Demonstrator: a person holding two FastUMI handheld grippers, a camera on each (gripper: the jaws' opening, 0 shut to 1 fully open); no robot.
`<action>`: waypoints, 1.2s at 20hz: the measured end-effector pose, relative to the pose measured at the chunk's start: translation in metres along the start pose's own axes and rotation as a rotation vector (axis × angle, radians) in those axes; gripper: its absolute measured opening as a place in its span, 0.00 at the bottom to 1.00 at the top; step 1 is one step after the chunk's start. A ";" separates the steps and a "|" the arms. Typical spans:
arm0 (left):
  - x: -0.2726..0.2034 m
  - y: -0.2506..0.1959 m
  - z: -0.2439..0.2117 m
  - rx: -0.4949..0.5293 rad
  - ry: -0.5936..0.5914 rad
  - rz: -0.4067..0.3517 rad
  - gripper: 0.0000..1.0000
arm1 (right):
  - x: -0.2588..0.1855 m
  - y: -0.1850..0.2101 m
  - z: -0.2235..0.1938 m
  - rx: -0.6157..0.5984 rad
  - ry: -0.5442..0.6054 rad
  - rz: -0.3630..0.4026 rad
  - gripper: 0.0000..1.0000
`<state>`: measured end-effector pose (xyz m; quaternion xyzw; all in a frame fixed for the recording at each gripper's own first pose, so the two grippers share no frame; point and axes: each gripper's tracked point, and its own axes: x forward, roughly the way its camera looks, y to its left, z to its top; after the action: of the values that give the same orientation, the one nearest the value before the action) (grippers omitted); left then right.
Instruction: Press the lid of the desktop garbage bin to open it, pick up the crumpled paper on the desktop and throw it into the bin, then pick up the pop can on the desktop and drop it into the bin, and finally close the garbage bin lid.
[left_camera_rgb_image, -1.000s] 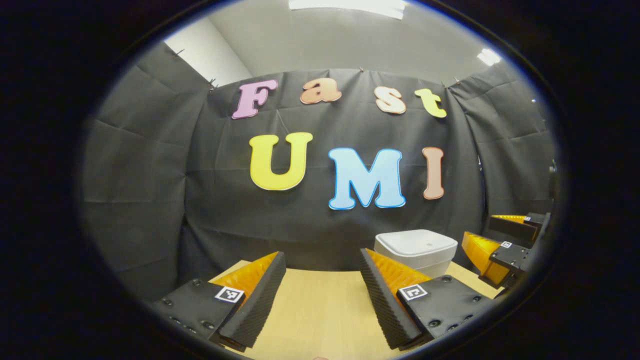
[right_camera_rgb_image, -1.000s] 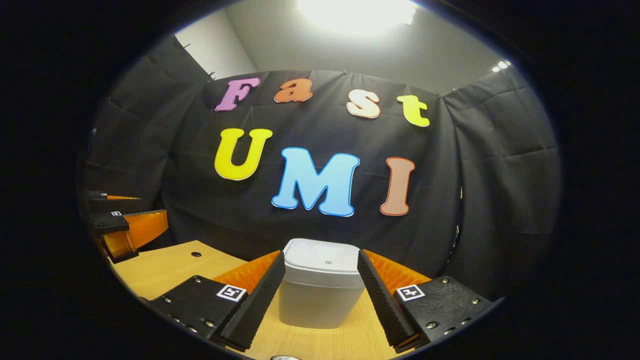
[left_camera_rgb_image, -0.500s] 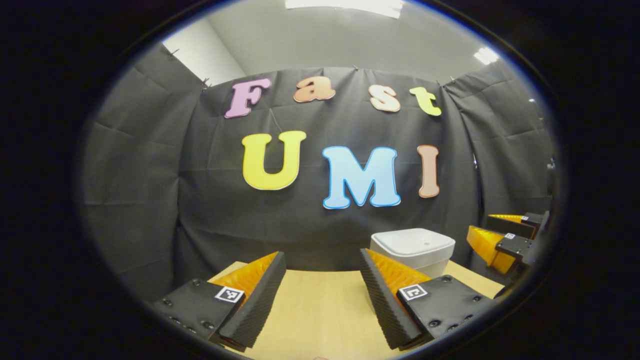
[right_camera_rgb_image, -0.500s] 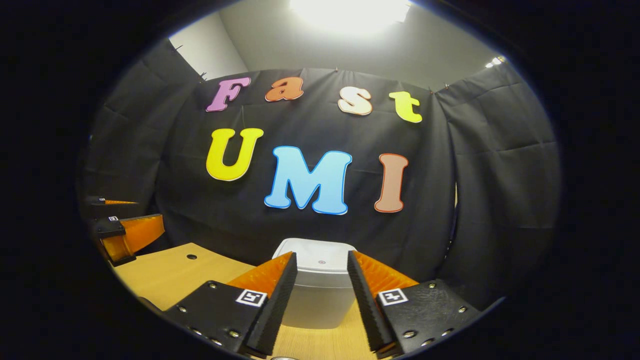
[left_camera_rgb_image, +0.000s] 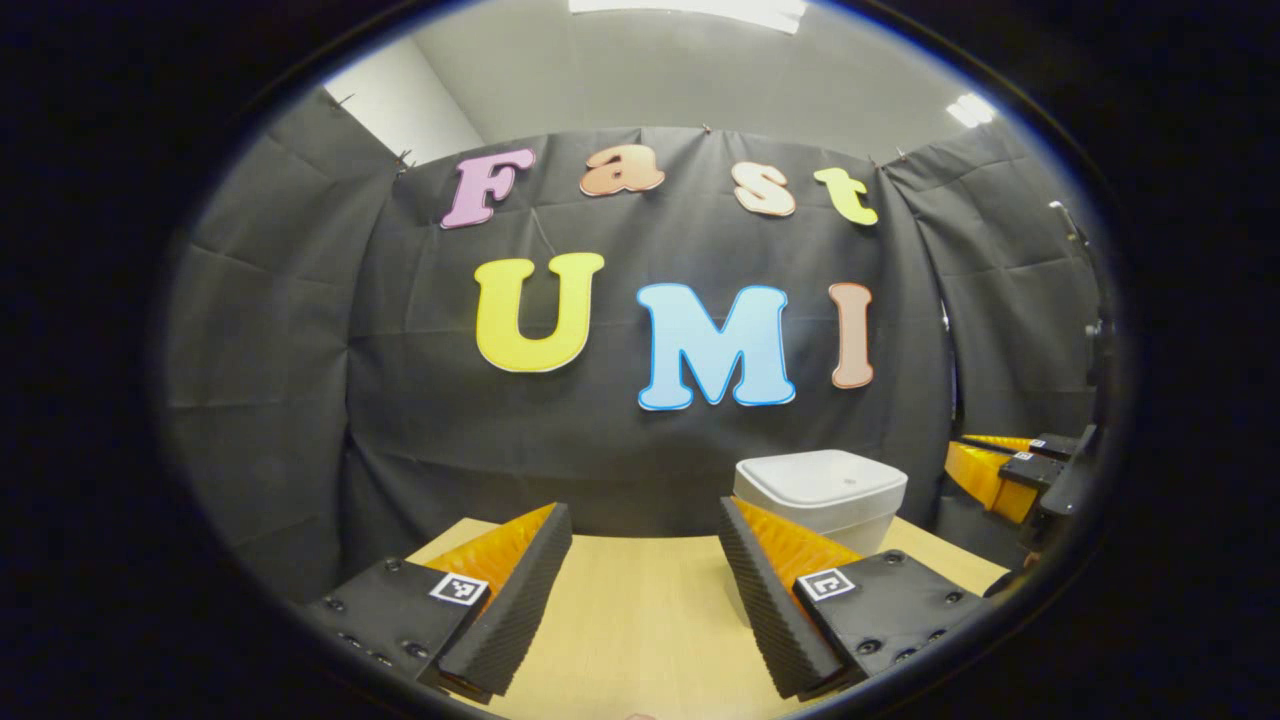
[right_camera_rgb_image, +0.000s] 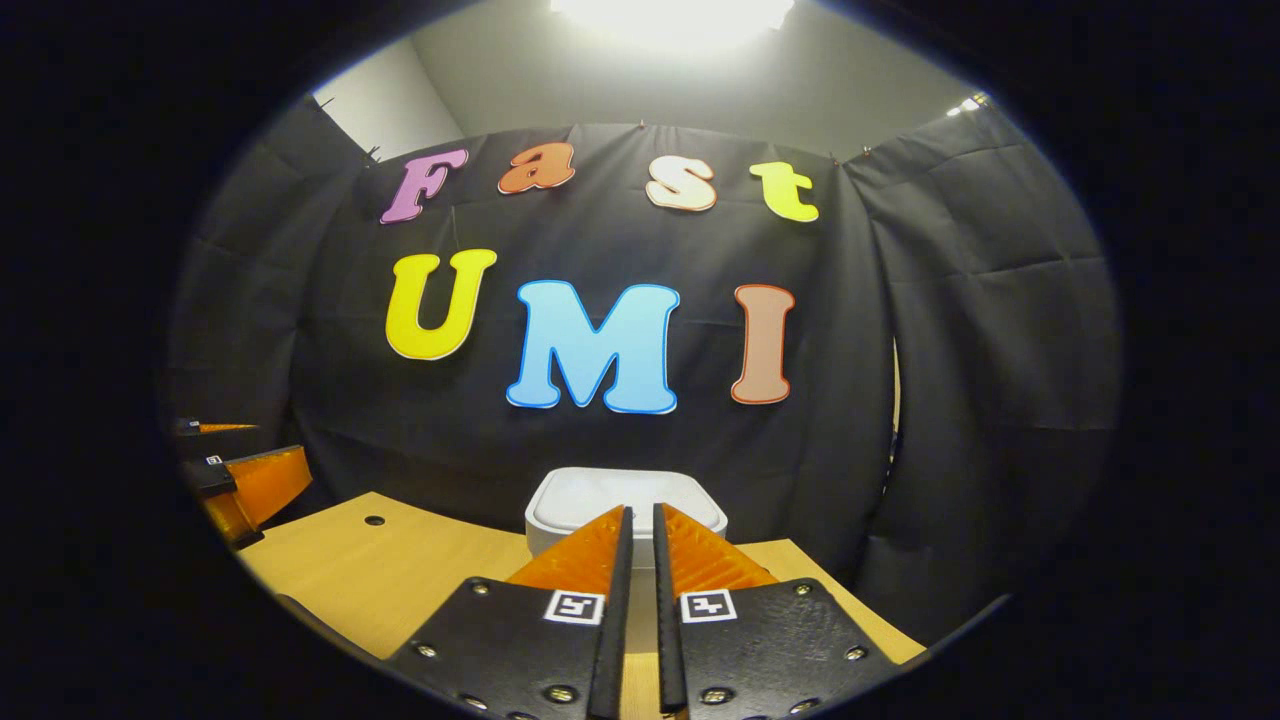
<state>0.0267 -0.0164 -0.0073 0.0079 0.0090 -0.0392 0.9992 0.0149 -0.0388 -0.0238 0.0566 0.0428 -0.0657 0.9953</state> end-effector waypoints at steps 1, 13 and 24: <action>0.001 0.000 0.000 0.000 0.003 0.002 0.98 | 0.002 0.003 -0.005 0.008 0.008 0.012 0.12; 0.001 0.012 -0.008 0.006 0.020 0.038 0.99 | 0.060 0.010 -0.017 -0.057 0.038 0.104 0.01; 0.005 0.034 -0.026 0.015 0.034 -0.011 0.97 | 0.133 0.013 -0.047 0.031 0.184 0.065 0.01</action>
<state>0.0337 0.0176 -0.0328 0.0159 0.0258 -0.0448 0.9985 0.1445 -0.0373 -0.0814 0.0790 0.1312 -0.0284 0.9878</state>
